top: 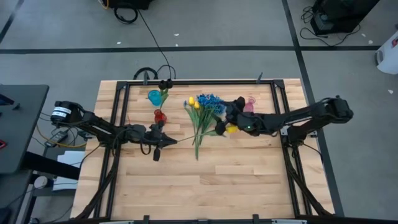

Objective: Sort flowers into vase by color
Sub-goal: Put the yellow flower into the pink vase

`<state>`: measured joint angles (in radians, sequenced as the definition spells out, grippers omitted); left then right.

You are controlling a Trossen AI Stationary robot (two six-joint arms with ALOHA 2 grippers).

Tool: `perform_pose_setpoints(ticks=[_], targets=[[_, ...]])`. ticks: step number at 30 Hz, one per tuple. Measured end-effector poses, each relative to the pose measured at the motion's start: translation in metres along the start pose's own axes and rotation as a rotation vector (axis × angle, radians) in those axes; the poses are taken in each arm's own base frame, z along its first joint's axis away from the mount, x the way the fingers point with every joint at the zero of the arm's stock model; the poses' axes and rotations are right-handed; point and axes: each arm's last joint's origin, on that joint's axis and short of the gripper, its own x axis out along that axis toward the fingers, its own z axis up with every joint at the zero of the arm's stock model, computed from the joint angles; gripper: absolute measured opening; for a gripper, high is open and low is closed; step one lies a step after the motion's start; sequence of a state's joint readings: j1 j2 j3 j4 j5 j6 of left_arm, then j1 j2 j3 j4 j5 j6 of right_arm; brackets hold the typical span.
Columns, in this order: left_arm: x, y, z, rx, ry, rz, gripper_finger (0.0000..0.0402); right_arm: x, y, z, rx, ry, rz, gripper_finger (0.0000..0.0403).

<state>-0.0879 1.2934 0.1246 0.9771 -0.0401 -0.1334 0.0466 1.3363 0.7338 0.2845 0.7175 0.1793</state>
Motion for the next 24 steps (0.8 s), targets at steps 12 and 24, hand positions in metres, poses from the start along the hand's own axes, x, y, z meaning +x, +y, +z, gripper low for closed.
perform_pose_setpoints(ticks=[12,24], targets=[[0.000,0.000,0.006,0.040,-0.064,0.008,0.0005,-0.036,-0.022,-0.051,0.106,0.108,0.033,0.0347],[-0.001,0.000,0.018,0.100,-0.187,0.054,0.0005,-0.045,-0.029,-0.088,0.299,0.041,0.248,0.0347]])
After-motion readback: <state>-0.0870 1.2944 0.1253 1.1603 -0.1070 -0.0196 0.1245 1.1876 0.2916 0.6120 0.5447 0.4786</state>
